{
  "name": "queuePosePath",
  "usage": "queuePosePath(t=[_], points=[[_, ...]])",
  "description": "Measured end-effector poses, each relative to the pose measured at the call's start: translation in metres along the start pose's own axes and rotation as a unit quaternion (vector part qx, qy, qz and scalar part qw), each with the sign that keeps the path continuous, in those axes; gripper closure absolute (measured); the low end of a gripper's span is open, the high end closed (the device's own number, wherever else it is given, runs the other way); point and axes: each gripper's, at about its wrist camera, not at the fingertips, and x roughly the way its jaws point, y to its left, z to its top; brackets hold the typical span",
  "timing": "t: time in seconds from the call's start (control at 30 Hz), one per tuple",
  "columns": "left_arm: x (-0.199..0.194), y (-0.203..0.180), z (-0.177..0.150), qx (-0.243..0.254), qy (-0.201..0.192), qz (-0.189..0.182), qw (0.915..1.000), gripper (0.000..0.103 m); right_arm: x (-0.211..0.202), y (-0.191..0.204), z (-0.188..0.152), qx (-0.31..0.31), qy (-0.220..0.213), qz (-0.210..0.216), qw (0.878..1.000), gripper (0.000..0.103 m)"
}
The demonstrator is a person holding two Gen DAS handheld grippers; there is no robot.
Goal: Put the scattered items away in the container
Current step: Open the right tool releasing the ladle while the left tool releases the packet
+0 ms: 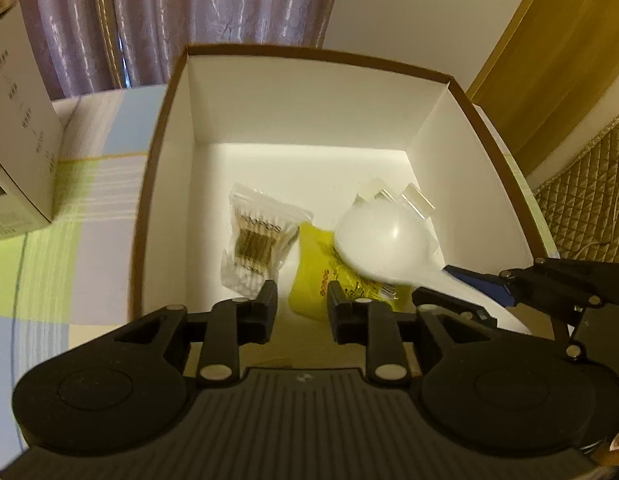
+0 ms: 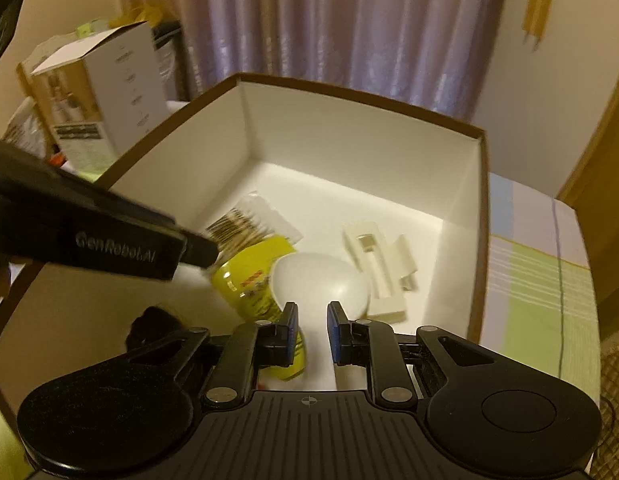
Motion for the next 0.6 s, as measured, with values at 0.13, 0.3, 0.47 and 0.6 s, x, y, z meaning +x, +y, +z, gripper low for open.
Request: queuePosePath(t=[0.13,0.3,0.47,0.6], points=[[-0.012,-0.001,-0.001,0.009,-0.011,0.008,0.9999,0.068,-0.017,0.010,-0.004,-0.020,-0.044,0.006,0.999,0.014],[-0.027,-0.001,-0.006,0.023,-0.024,0.019,0.9993,0.060,-0.029,0.015,-0.009,-0.009,-0.028,0.016,0.999,0.014],[-0.042,-0.002,-0.015,0.029,-0.027,0.021,0.9990,0.048,-0.043,0.022,-0.017,-0.001,-0.004,0.007,1.000,0.014],[-0.052,-0.008,-0.024,0.046,-0.029,0.032,0.9980,0.037,-0.060,0.028,-0.023,0.014,0.000,0.010,1.000,0.014]])
